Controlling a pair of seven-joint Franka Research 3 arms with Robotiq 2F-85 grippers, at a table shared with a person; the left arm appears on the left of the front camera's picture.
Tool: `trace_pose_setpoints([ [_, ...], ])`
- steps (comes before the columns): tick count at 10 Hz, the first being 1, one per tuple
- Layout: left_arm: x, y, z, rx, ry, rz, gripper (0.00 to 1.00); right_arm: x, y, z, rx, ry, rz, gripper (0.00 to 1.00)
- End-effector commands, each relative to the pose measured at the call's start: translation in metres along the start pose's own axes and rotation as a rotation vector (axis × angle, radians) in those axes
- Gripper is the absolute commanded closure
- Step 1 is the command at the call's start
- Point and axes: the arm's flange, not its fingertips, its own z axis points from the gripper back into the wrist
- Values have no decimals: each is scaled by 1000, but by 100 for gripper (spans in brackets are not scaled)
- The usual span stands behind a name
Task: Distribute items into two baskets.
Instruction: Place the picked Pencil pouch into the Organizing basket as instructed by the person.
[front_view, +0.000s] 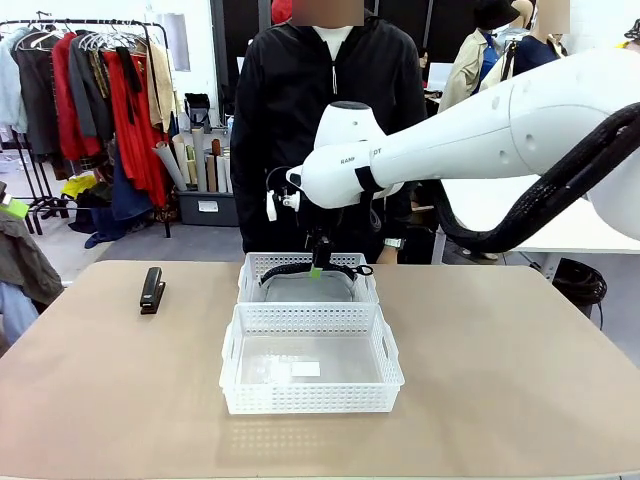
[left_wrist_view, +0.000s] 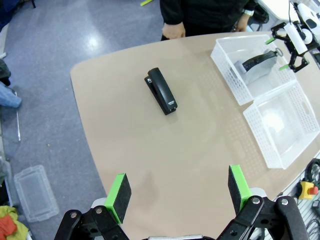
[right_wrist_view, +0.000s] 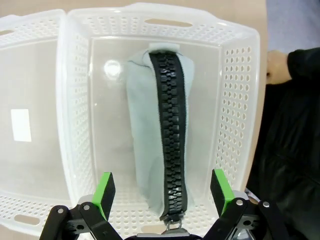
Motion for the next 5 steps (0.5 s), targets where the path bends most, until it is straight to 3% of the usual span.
trace_pose_setpoints([
  [1,-1,0,0,-10,-8,3,0,-1,-4,-5,-7,-6,-5,0],
  [5,-1,0,0,-10,-8,3,0,-1,-4,-5,-7,-6,-5,0],
])
